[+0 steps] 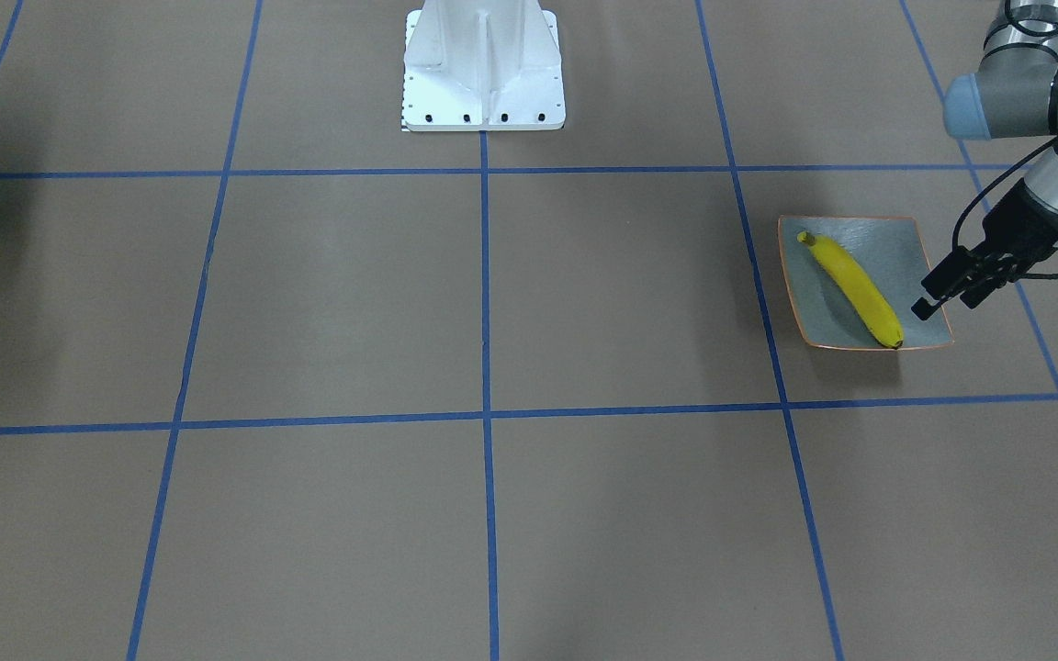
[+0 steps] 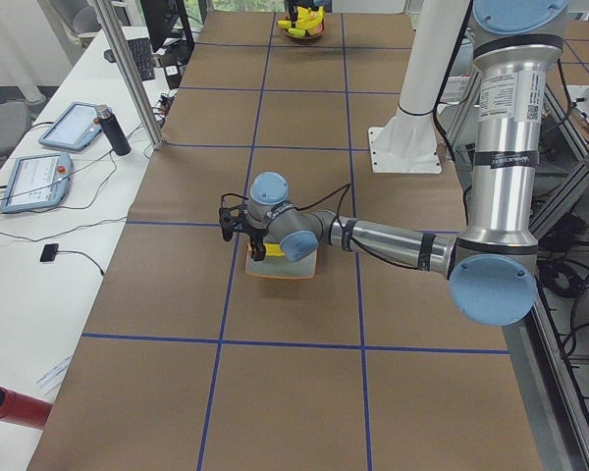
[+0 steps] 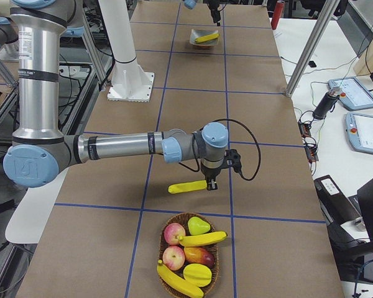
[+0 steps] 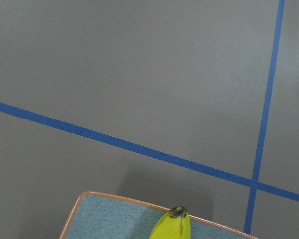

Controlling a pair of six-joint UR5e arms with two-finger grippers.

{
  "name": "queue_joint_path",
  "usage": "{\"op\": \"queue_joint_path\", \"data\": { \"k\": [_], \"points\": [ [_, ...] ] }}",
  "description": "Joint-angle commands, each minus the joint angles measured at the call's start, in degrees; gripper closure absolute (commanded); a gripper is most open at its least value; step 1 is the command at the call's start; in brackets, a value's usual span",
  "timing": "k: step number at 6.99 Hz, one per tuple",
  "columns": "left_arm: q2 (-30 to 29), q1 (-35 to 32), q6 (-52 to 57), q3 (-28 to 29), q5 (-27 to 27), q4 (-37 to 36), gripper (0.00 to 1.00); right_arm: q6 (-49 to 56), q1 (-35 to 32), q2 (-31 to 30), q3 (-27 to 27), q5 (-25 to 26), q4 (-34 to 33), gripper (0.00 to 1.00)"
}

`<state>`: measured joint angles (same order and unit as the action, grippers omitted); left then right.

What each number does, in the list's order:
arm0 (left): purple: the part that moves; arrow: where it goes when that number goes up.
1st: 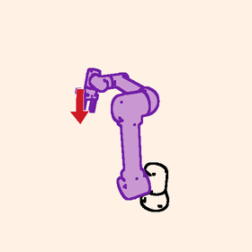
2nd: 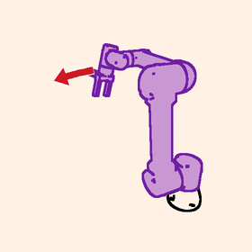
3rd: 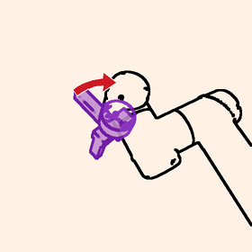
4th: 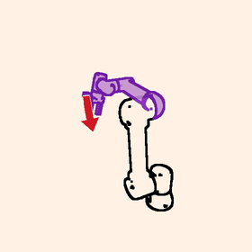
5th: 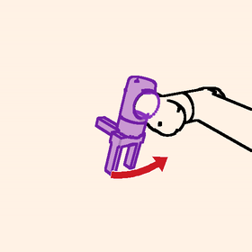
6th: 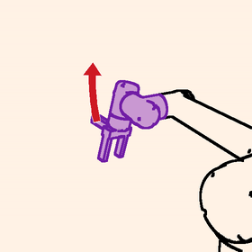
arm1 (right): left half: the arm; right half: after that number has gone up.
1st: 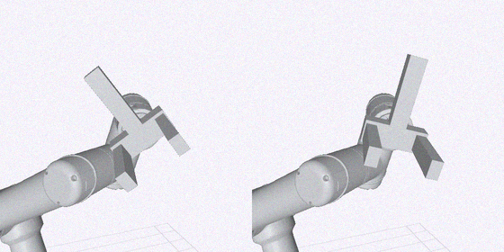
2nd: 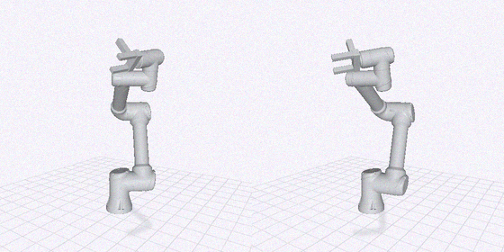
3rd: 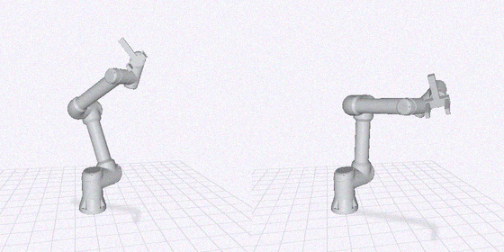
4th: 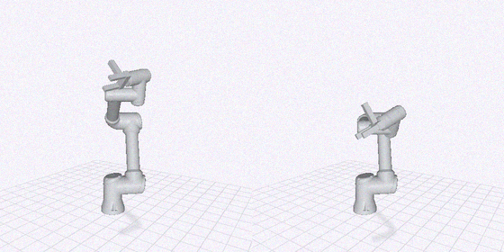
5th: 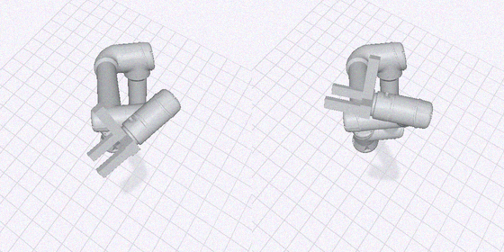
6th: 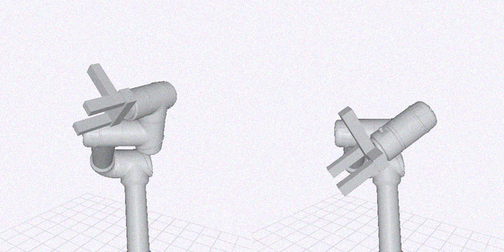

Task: Transfer all bananas from basket to plate

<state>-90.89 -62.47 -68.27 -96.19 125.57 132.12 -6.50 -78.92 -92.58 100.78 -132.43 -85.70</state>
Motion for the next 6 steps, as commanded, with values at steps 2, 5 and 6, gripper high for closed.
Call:
{"op": "queue_joint_path", "data": {
  "k": [2, 5, 6],
  "points": [
    [-5.77, 3.48, -3.08, 0.22, 0.38, 0.6, 0.0, -19.18, 3.84, 7.74, 1.08, -8.61, -0.35, 1.0],
    [-16.03, 8.4, -17.55, -0.22, 0.38, 1.3, 0.0, -40.09, 9.73, 17.32, 2.83, -9.95, 0.27, 1.0],
    [-19.03, 10.24, -23.26, -0.92, 0.29, 1.13, 0.0, -47.83, 12.63, 21.09, 3.8, -9.78, 0.36, 1.0]
  ]
}}
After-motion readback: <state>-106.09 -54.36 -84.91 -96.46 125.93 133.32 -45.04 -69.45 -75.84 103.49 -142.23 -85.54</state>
